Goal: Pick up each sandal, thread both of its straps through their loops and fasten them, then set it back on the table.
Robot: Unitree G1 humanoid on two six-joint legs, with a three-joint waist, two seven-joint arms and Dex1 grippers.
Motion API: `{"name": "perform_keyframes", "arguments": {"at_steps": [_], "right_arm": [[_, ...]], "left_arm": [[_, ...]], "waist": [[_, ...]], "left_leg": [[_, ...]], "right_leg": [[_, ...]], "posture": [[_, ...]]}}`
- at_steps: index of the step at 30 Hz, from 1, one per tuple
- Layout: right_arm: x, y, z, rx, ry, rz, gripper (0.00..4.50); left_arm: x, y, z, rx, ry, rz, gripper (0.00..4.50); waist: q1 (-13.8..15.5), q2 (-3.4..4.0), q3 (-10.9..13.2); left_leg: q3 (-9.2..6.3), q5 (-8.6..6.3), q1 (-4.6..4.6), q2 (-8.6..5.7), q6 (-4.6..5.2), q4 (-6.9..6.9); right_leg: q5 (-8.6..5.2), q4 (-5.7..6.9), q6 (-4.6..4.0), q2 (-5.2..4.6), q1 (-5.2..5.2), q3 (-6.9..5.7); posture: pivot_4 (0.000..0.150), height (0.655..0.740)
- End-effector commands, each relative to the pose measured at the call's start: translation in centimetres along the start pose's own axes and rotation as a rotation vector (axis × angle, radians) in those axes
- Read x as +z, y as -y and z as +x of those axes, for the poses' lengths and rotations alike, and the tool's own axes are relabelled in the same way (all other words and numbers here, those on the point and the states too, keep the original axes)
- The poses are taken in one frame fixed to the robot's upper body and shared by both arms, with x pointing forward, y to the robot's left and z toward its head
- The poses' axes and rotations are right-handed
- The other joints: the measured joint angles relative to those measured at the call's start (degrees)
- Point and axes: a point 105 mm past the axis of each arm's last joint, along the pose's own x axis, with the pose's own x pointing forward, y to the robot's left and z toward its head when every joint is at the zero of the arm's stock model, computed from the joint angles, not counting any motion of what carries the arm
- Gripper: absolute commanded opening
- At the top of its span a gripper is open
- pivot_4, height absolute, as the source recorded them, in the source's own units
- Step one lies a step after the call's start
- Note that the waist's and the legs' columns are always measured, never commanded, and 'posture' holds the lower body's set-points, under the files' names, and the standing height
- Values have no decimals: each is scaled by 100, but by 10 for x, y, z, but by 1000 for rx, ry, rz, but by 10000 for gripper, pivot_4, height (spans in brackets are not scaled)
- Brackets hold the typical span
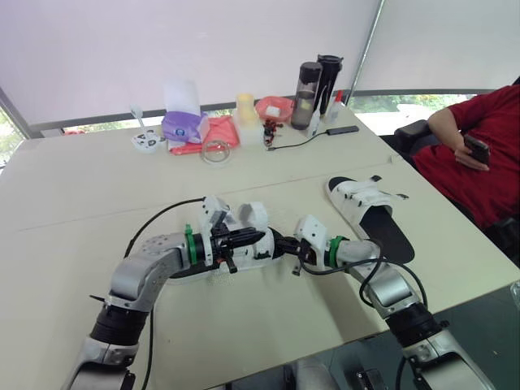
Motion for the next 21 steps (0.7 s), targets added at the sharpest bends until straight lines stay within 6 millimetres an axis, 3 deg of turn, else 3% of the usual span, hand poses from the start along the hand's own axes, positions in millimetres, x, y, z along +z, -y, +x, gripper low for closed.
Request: {"name": "perform_keyframes", "arguments": {"at_steps": [1,11,21], "right_arm": [[-82,-21,-7,18,-298,130,0],[-83,-21,-6,19,-298,132,0],[-83,-20,-5,16,-297,135,0]], "left_arm": [[0,11,-5,-40,-9,1,494],[-16,18,-18,-97,-138,107,494],[-12,0,0,-12,-150,212,494]], "waist": [[0,1,0],[-25,10,2],[-21,80,-51]], "left_leg": [[-1,0,0,0,0,0],[6,-5,-9,11,-7,-8],[-2,-6,-34,34,-6,-3]], "right_leg": [[0,0,0,0,-1,0],[0,-44,0,4,1,-9],[0,-114,0,18,9,-27]], "posture": [[1500,7400],[1500,7400],[1500,7400]]}}
